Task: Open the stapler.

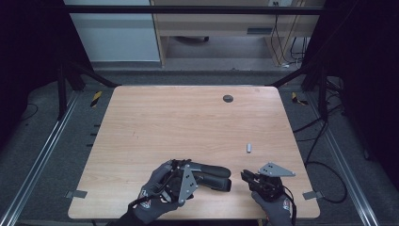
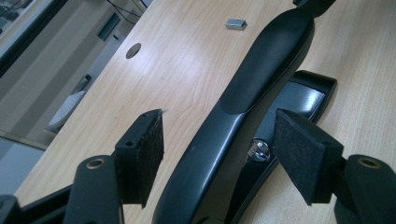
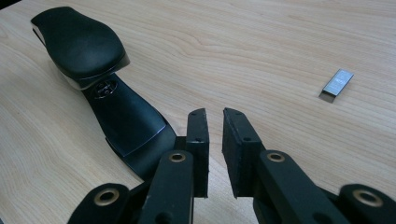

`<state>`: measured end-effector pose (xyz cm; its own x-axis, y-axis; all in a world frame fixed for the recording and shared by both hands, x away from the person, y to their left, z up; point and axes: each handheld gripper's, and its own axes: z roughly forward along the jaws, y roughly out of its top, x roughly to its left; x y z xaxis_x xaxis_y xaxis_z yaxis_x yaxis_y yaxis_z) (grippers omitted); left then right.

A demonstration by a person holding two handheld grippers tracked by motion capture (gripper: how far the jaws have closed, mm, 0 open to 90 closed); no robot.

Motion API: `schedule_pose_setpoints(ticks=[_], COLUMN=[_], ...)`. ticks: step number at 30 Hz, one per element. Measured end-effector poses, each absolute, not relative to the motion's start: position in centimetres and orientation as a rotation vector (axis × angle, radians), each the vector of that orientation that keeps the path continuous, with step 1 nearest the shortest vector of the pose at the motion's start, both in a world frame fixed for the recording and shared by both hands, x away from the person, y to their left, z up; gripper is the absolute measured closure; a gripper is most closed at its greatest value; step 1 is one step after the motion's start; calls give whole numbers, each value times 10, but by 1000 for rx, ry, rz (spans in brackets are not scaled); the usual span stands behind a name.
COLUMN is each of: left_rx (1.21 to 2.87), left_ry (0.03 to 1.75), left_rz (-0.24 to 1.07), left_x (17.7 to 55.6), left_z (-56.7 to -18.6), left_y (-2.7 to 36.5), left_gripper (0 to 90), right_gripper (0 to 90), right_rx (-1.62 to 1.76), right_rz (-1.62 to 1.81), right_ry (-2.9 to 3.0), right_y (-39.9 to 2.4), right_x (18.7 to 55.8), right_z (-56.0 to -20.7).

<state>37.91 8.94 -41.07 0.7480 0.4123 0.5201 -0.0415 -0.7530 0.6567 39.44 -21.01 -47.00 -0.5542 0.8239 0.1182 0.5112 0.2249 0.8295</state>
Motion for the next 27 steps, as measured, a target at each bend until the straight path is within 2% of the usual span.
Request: schedule_pose_setpoints(ticks=[4,10,27], left_rx=[2291,2306,2334], left_ry=[268,253,238], left_rz=[888,881,895], left_x=[378,378,380], left_z=[-412,-415,-420], left_y=[88,81,76], left_gripper=[331,332,343], right_gripper=[827,898,900], right_rx=[1232,1203,1191], right_rz=[1255,1272,1318], right_ry=[2163,2203,2312], right_y=[-209,-202,-182], right_x=[394,392,386], right_z=[-471,-470,-479])
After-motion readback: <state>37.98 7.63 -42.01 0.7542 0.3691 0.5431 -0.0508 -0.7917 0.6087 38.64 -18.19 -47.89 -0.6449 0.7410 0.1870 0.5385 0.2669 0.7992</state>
